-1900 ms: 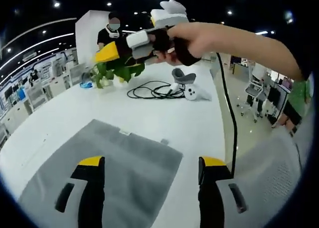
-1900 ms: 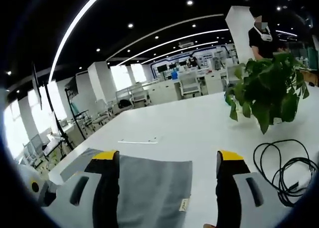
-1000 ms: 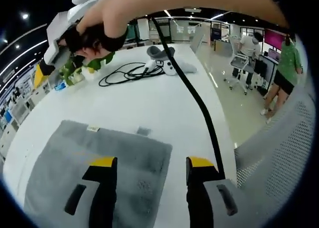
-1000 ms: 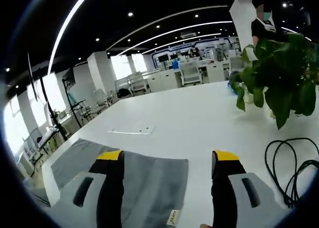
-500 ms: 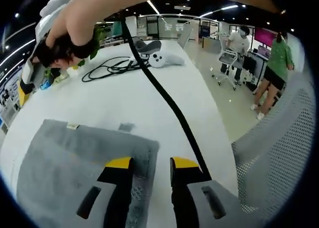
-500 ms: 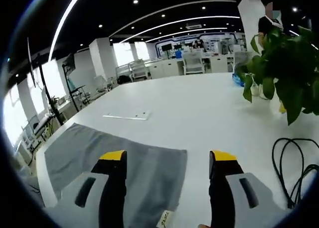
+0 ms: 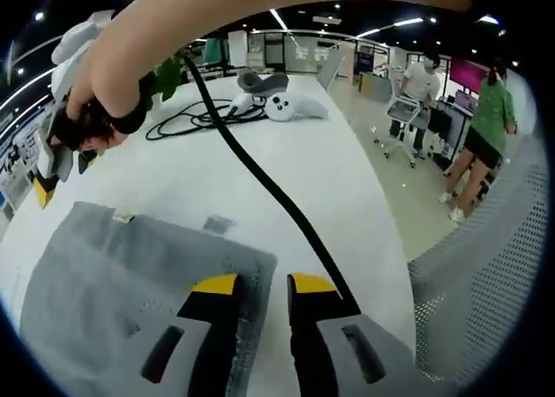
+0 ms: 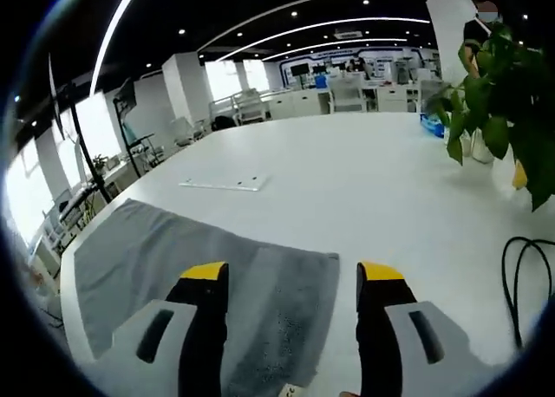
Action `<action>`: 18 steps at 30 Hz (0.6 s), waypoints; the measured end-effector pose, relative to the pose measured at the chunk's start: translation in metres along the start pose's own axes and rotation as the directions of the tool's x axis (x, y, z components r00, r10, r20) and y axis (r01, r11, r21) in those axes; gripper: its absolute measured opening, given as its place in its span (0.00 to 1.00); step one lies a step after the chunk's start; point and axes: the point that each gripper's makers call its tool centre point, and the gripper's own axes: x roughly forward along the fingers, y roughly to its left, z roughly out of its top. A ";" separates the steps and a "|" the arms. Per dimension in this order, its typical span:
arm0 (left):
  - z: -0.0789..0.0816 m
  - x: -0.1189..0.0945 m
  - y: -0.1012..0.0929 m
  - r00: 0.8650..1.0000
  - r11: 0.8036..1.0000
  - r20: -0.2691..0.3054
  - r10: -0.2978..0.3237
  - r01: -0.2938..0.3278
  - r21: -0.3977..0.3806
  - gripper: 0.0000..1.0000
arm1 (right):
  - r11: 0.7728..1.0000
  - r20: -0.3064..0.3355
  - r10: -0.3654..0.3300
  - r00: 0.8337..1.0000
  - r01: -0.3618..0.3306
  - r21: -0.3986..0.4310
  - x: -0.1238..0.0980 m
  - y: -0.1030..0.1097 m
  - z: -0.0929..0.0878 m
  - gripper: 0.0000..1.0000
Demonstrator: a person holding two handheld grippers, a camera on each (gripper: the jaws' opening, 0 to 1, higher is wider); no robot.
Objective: Fold the towel on the table until its edges align and the towel forms a compact rectangular stack.
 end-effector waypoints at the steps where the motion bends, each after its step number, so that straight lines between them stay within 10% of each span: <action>1: 0.000 0.000 0.002 1.000 1.000 0.003 0.011 -0.011 -0.016 0.19 | 1.000 -0.001 0.000 1.000 0.000 0.003 0.001 0.000 -0.001 0.59; 18: 0.002 -0.004 0.005 0.998 0.999 0.039 0.039 -0.040 0.016 0.04 | 0.998 -0.045 -0.064 0.997 0.065 0.003 0.015 -0.026 -0.016 0.47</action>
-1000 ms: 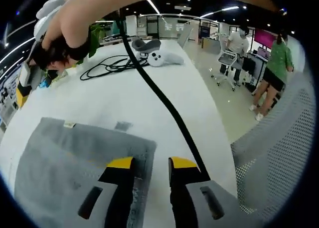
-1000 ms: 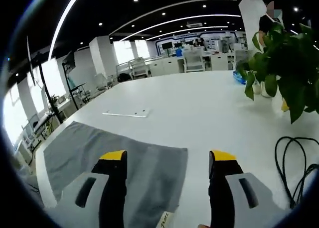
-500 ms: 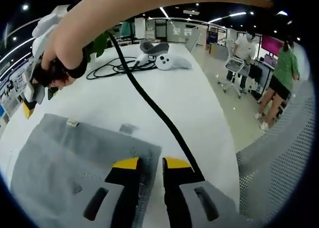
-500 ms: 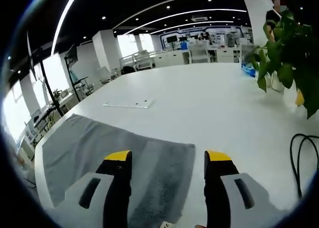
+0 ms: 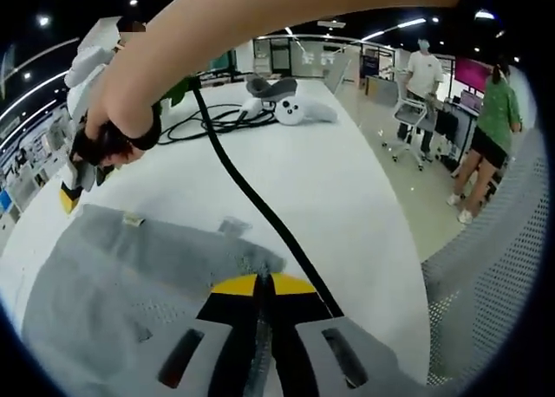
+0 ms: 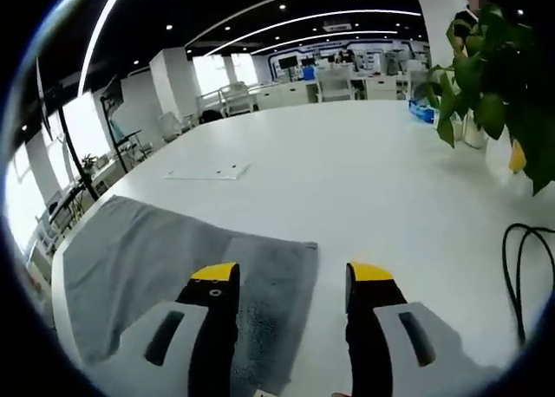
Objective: Fold the towel on the table until its edges align and the towel forms a compact rectangular stack.
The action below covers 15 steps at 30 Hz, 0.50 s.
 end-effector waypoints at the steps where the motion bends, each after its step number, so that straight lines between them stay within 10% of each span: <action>1: 0.000 0.001 0.001 1.000 1.000 0.002 -0.001 0.001 0.001 0.03 | 1.000 -0.004 -0.003 1.000 0.003 -0.004 0.001 -0.001 -0.001 0.45; 15: -0.002 0.003 0.002 1.000 1.000 0.026 -0.007 0.007 -0.012 0.03 | 0.985 -0.061 -0.023 0.998 0.013 -0.172 0.019 -0.003 -0.012 0.19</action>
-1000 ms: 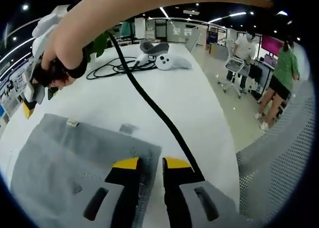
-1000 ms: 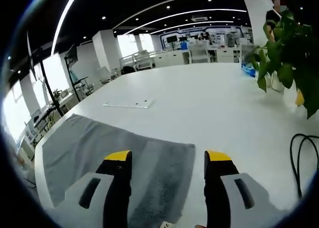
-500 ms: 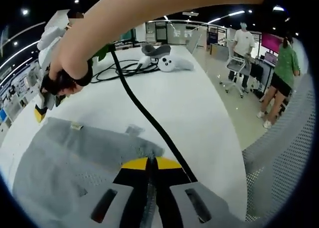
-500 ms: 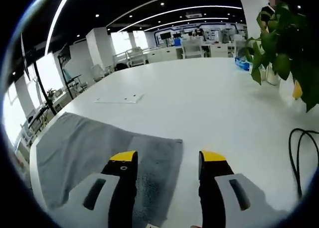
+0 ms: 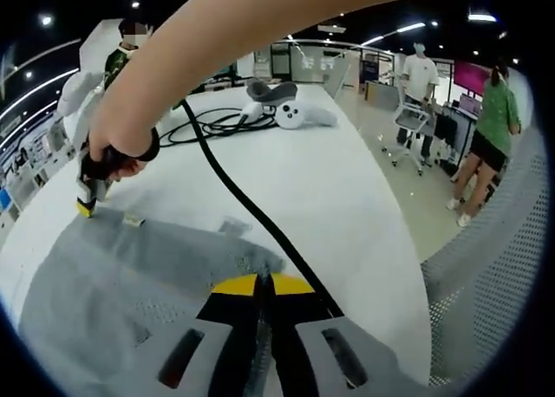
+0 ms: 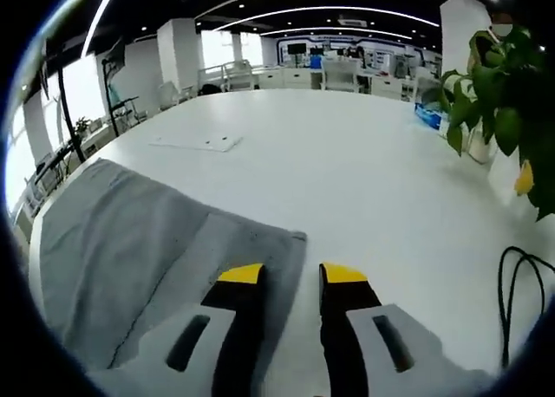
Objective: Fold the towel on the table until its edges align and the towel forms a compact rectangular stack.
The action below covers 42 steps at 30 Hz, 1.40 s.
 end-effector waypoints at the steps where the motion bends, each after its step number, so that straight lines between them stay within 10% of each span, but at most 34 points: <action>1: 0.000 0.000 0.000 1.000 1.000 0.000 0.000 0.000 0.000 0.03 | 1.000 0.002 0.027 1.000 -0.027 -0.011 0.000 0.005 0.000 0.14; 11: 0.000 0.001 0.001 1.000 1.000 -0.002 -0.004 0.004 -0.007 0.03 | 0.996 0.030 0.059 0.998 -0.057 -0.074 0.000 0.010 0.001 0.01; 24: -0.001 0.001 0.007 1.000 1.000 -0.024 0.006 -0.006 -0.022 0.02 | 0.987 0.119 0.136 0.984 -0.144 0.064 -0.010 0.021 0.007 0.00; 42: 0.024 -0.034 0.023 0.998 0.998 0.031 0.060 -0.060 -0.011 0.02 | 0.973 0.248 0.191 0.950 -0.217 0.080 -0.046 0.040 0.065 0.00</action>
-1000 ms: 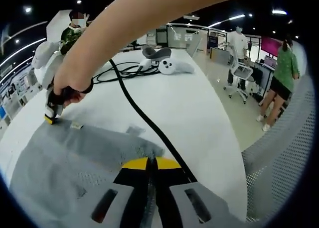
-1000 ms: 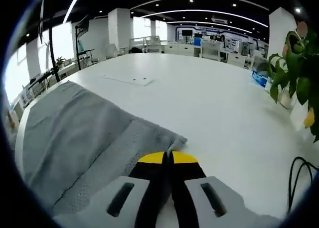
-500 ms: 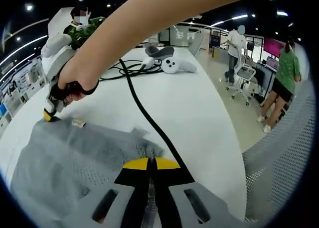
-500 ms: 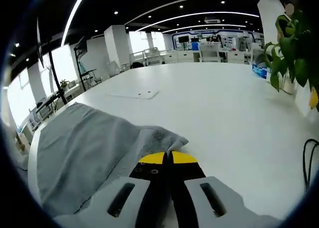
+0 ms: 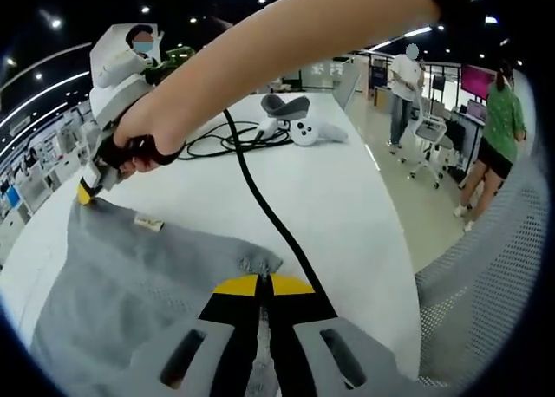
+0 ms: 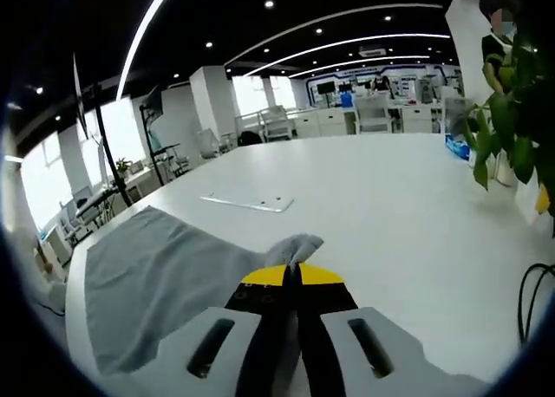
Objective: Fold the towel on the table until its edges align and the towel forms a compact rectangular stack.
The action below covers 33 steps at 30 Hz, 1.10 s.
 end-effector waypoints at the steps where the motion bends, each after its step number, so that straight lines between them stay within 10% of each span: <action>1: 0.001 -0.002 0.001 1.000 1.000 0.004 0.002 -0.002 -0.006 0.02 | 1.000 0.004 0.001 1.000 -0.001 0.004 -0.001 0.001 0.003 0.00; 33: 0.044 -0.139 0.029 0.977 0.994 0.182 0.107 -0.112 0.015 0.02 | 0.991 0.135 0.113 0.984 -0.122 0.057 -0.009 0.096 0.097 0.00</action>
